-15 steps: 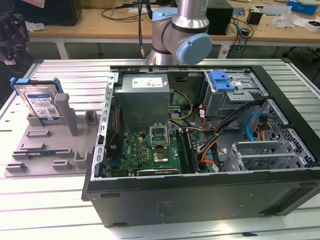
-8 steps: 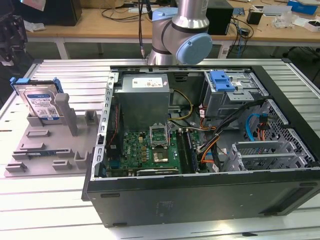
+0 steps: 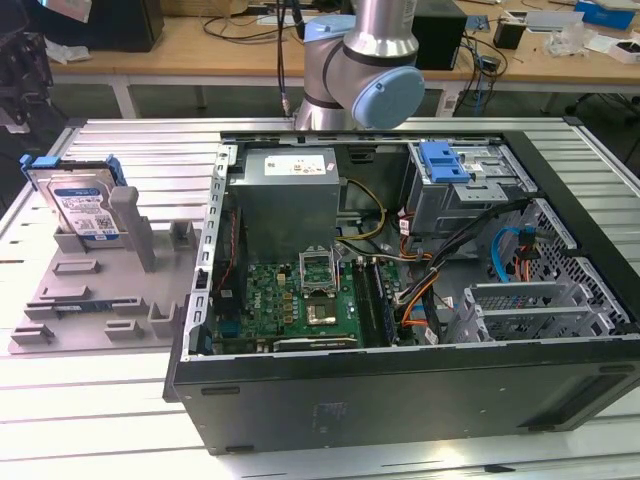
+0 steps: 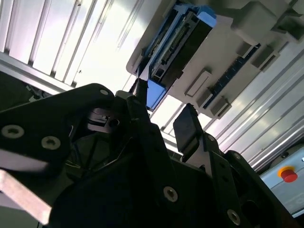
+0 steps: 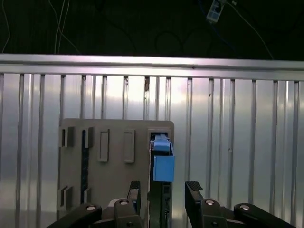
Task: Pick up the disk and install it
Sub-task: 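Pick up the disk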
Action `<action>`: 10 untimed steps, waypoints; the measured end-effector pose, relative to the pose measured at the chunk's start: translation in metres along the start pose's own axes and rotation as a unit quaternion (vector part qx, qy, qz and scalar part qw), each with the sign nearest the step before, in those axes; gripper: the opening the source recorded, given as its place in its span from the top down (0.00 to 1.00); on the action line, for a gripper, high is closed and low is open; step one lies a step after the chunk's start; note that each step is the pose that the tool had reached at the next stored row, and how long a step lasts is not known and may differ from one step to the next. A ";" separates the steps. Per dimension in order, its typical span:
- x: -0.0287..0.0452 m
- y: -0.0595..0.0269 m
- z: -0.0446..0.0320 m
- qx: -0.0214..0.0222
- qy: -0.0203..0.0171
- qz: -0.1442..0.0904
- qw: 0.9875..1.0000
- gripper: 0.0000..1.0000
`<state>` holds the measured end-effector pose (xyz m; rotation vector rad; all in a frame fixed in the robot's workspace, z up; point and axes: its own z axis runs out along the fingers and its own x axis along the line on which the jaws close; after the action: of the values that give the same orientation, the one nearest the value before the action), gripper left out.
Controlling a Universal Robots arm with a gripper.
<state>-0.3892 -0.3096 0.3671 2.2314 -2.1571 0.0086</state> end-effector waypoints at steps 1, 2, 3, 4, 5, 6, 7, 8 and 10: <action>0.0000 0.0004 0.0003 0.000 -0.001 0.000 1.000 0.50; 0.0001 0.0009 0.0008 0.000 -0.001 0.000 1.000 0.50; 0.0000 0.0013 0.0011 0.000 -0.001 0.000 1.000 0.50; 0.0000 0.0017 0.0014 0.000 -0.001 0.000 1.000 0.50; 0.0000 0.0019 0.0017 0.000 -0.001 0.000 1.000 0.50; 0.0000 0.0021 0.0021 0.000 -0.001 0.000 1.000 0.50; 0.0000 0.0022 0.0026 0.000 -0.001 0.000 1.000 0.50; 0.0000 0.0022 0.0033 0.000 -0.001 0.000 1.000 0.50; 0.0004 0.0022 0.0047 0.000 -0.001 0.000 1.000 0.50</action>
<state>-0.3915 -0.3102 0.3624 2.2328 -2.1574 0.0070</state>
